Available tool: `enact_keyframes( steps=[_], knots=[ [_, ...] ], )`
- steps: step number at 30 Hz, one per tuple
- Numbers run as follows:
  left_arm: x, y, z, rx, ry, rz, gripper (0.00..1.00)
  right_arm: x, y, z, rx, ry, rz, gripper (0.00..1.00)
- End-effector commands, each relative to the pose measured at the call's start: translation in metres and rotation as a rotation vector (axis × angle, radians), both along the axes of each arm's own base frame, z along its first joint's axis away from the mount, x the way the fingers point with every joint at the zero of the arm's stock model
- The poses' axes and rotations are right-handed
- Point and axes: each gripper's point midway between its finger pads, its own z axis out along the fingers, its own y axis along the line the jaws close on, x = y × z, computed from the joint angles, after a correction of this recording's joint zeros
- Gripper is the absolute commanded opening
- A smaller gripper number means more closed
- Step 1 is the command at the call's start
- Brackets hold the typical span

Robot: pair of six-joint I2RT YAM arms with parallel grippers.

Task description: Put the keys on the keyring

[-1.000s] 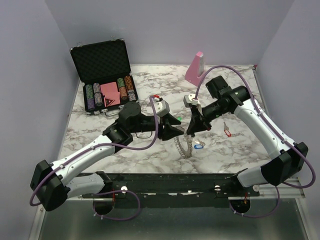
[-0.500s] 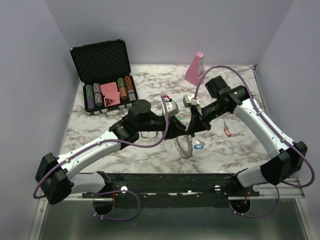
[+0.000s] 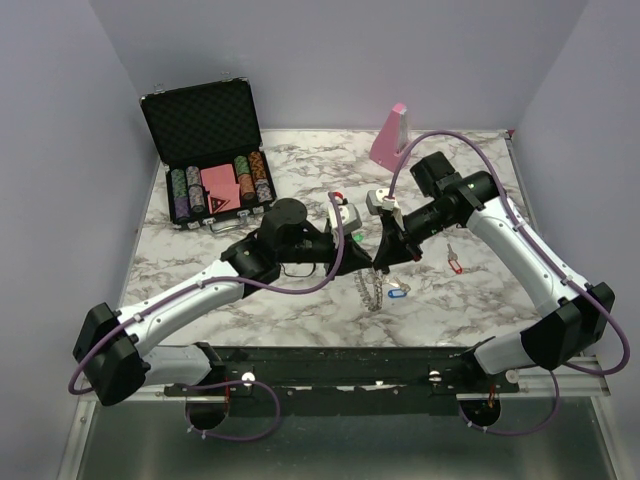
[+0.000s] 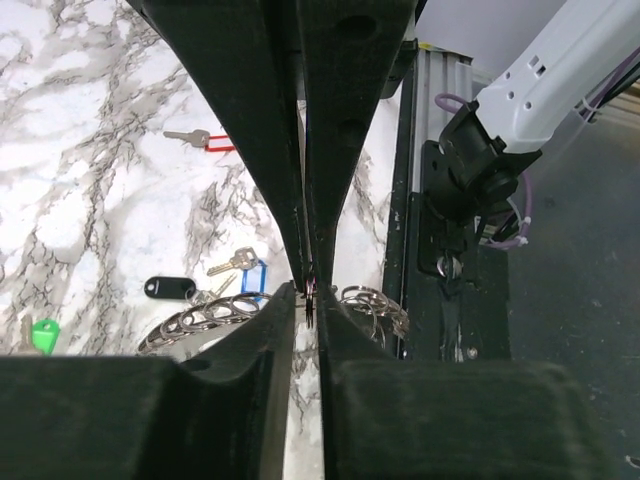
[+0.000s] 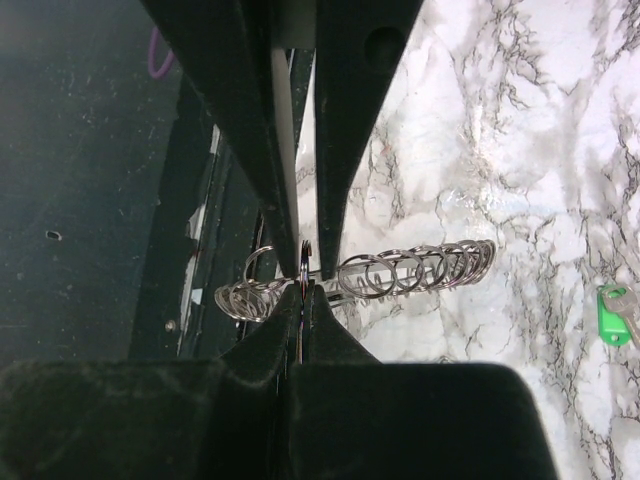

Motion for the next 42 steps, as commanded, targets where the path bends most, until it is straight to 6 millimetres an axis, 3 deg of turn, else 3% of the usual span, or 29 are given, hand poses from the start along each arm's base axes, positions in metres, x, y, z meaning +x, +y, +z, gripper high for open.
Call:
enact_keyframes(
  steps=[1,3,4,9,12,14,17,19,24,28,35,42],
  knots=[
    [0.002,-0.004,0.006,0.000,-0.010,-0.005,0.15,-0.004,0.004,0.011,0.035,-0.004,0.017,0.00],
    [0.001,-0.004,0.005,0.003,-0.006,-0.013,0.02,-0.003,0.004,0.012,0.036,-0.006,0.018,0.00],
    [0.000,-0.004,0.004,0.008,-0.003,-0.016,0.00,-0.004,0.004,0.012,0.036,-0.004,0.018,0.00],
    [-0.001,-0.004,0.001,0.022,0.007,-0.021,0.00,-0.005,0.004,0.014,0.042,-0.008,0.019,0.00],
    [0.001,-0.004,0.002,0.021,0.000,-0.014,0.14,-0.005,0.004,0.014,0.044,-0.005,0.019,0.00],
    [0.001,-0.003,0.003,0.020,-0.004,-0.013,0.17,-0.005,0.004,0.014,0.043,-0.006,0.018,0.00],
    [0.000,-0.003,0.004,0.017,-0.005,-0.015,0.13,-0.006,0.004,0.014,0.045,-0.005,0.017,0.00],
    [-0.002,-0.002,0.001,0.031,0.009,-0.021,0.00,-0.005,0.004,0.014,0.047,-0.004,0.017,0.00],
    [-0.002,-0.001,0.009,-0.019,-0.014,-0.006,0.00,-0.006,0.005,0.014,0.053,0.006,0.021,0.01],
    [-0.002,0.007,0.021,-0.133,-0.067,0.044,0.00,-0.010,0.006,0.018,0.074,0.016,0.025,0.24],
    [-0.008,0.014,0.036,-0.345,-0.095,0.081,0.00,-0.020,0.009,0.022,0.130,0.055,0.069,0.23],
    [-0.011,0.015,0.038,-0.390,-0.097,0.075,0.00,-0.020,0.012,0.019,0.144,0.086,0.066,0.28]
  ],
)
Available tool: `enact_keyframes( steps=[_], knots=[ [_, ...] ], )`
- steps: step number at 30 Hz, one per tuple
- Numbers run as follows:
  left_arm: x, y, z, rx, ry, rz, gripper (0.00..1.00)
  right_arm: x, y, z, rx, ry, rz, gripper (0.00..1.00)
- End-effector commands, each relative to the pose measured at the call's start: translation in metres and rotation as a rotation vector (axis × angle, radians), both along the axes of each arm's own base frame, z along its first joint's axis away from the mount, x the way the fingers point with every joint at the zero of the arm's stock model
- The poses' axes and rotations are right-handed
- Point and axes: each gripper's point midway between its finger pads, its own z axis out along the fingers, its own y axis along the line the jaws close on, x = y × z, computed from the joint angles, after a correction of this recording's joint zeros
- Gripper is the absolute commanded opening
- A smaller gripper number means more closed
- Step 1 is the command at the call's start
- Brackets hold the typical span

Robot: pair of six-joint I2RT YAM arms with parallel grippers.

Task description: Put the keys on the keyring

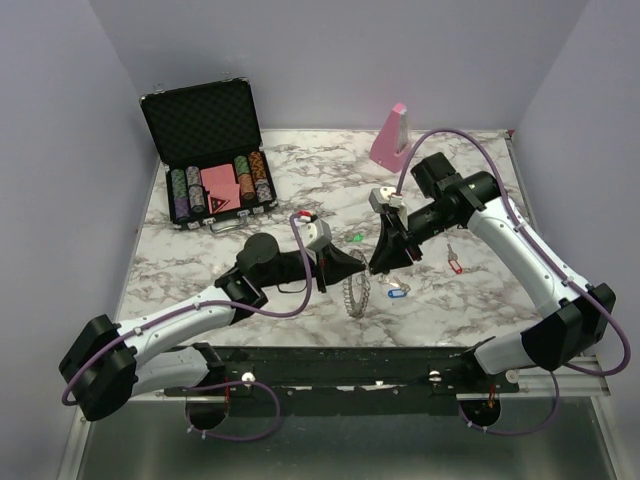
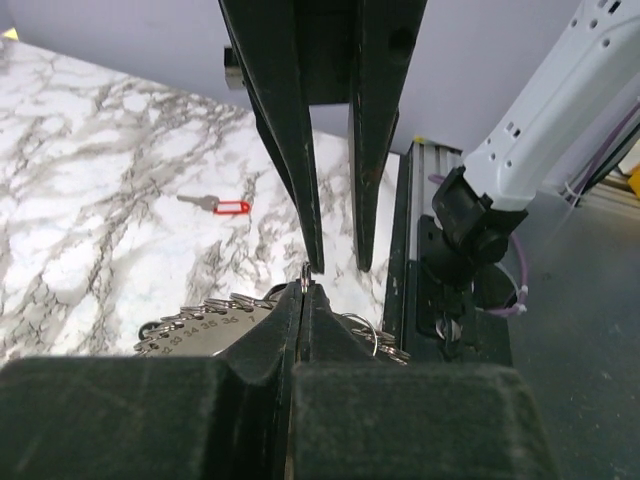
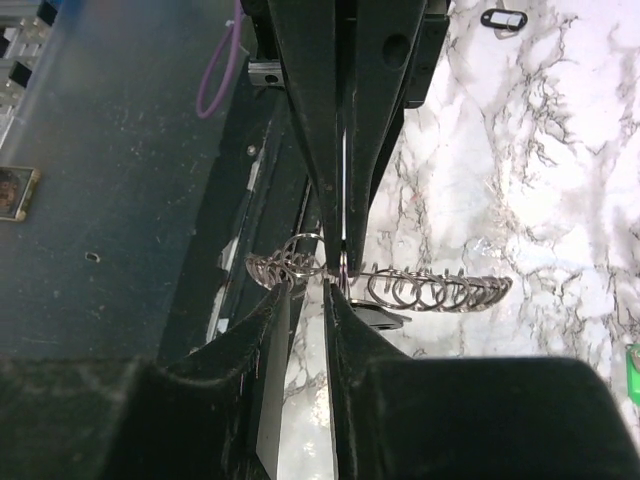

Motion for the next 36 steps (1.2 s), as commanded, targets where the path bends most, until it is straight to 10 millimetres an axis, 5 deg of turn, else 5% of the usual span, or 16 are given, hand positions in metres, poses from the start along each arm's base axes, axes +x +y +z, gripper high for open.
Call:
enact_keyframes(
  steps=[1,8,19,36],
  knots=[
    [-0.003,0.001,0.046,-0.159,-0.085,0.003,0.00,-0.007,0.004,0.002,0.042,0.041,0.019,0.28],
    [-0.009,0.003,0.045,-0.169,-0.102,-0.020,0.00,-0.004,0.005,0.003,0.040,0.045,0.004,0.22],
    [-0.014,0.010,0.043,-0.162,-0.125,-0.037,0.00,-0.004,-0.005,0.027,0.090,0.001,-0.011,0.27],
    [-0.016,0.009,0.047,-0.181,-0.126,-0.058,0.00,0.003,0.000,0.020,0.123,0.091,-0.013,0.30]
  ],
)
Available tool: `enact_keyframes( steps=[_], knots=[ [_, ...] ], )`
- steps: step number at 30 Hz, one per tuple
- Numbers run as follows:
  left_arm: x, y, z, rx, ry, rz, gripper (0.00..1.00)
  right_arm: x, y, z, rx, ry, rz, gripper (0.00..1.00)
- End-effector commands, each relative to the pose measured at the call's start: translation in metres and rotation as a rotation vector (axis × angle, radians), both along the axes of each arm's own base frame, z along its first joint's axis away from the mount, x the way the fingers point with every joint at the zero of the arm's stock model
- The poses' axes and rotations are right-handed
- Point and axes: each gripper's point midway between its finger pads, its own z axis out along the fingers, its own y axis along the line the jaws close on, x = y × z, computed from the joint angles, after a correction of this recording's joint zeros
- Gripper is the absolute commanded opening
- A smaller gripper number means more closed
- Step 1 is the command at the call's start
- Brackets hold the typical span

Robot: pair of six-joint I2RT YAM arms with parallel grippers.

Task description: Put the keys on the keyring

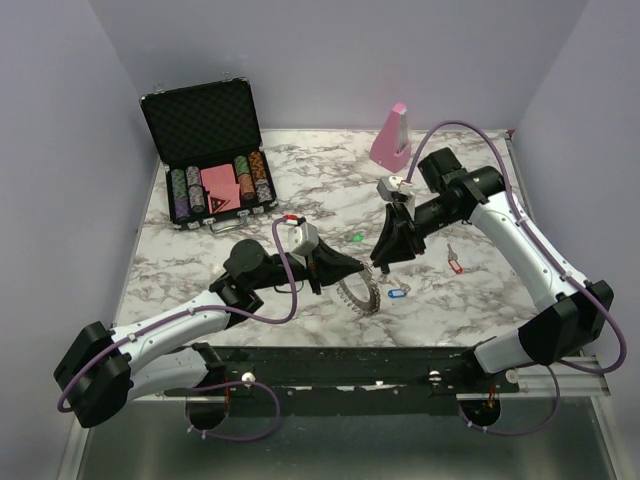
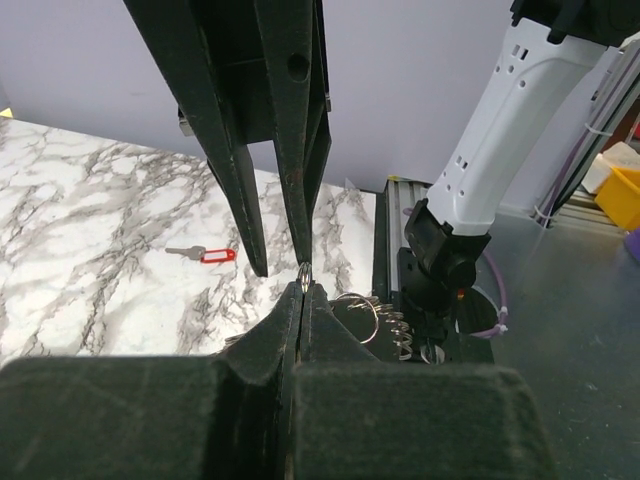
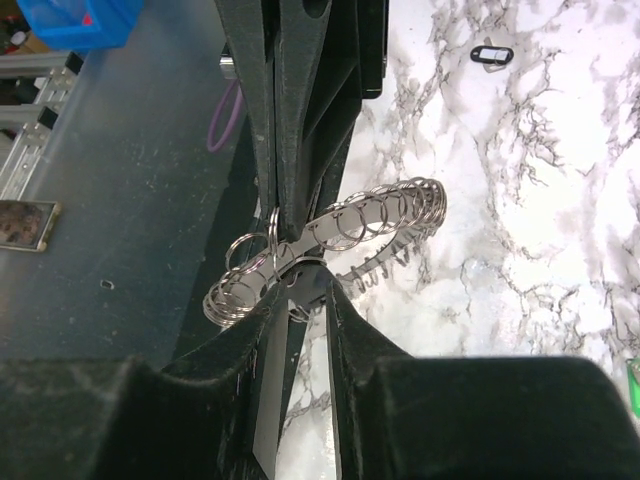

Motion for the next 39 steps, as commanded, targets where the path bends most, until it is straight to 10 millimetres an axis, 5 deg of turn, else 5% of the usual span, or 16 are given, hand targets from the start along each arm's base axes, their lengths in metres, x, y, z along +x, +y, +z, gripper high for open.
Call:
enact_keyframes(
  steps=[1,21,39],
  knots=[
    [-0.004,0.002,0.014,-0.050,-0.046,-0.020,0.00,-0.006,0.003,0.005,0.047,0.041,0.015,0.29],
    [0.009,0.001,0.018,-0.075,-0.002,0.044,0.00,-0.010,0.003,0.009,0.070,0.037,0.030,0.31],
    [0.012,0.000,0.023,-0.106,0.032,0.075,0.00,-0.008,0.004,0.009,0.069,0.027,0.020,0.03]
  ],
)
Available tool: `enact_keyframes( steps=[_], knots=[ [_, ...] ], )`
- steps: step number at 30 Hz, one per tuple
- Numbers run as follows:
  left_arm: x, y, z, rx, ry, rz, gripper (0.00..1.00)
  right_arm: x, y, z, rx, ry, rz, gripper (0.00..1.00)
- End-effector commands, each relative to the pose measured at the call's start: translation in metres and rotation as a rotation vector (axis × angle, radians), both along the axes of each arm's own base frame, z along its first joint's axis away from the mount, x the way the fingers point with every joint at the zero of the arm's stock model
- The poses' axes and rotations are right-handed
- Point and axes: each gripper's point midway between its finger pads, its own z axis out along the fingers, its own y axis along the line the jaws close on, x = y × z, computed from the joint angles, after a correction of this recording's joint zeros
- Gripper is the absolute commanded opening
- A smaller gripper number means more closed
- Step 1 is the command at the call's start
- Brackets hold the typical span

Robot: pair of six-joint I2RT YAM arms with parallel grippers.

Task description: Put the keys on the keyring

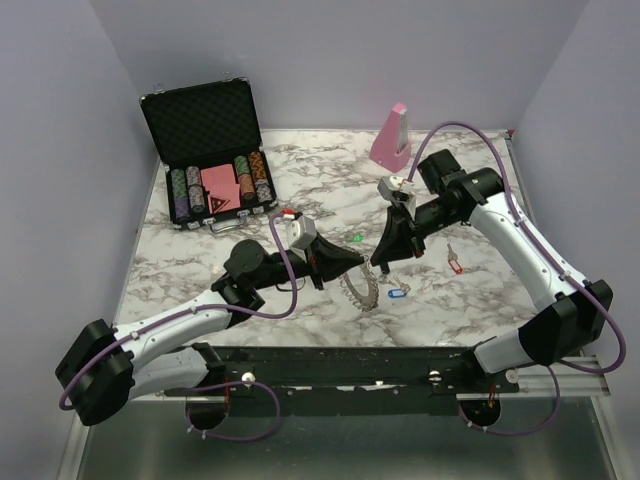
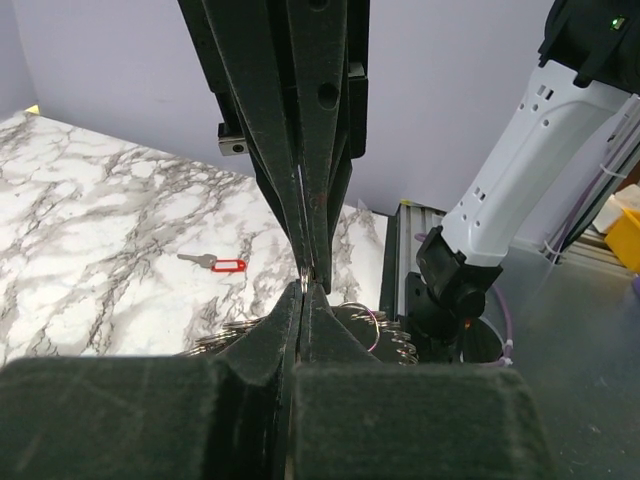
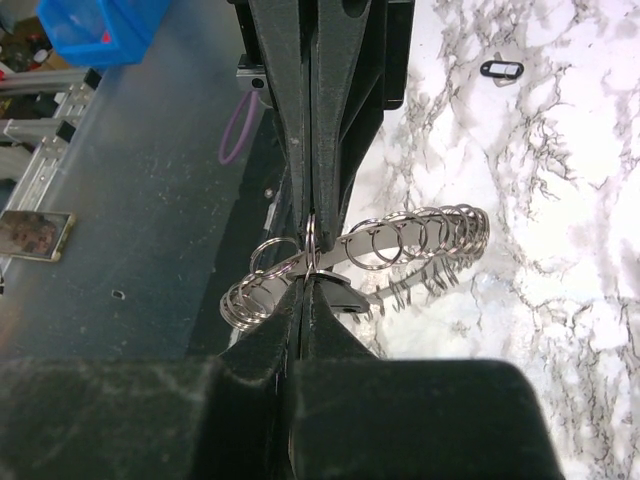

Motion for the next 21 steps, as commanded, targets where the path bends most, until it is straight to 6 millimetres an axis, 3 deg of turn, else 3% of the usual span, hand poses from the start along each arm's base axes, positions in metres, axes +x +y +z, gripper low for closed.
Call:
enact_keyframes(
  steps=[1,21],
  knots=[
    [0.002,0.000,0.017,-0.068,-0.014,0.023,0.00,-0.003,0.002,0.008,0.034,-0.010,0.011,0.01],
    [-0.002,0.004,0.036,-0.258,0.067,0.040,0.00,-0.005,-0.001,0.002,0.026,-0.028,-0.012,0.00]
  ],
)
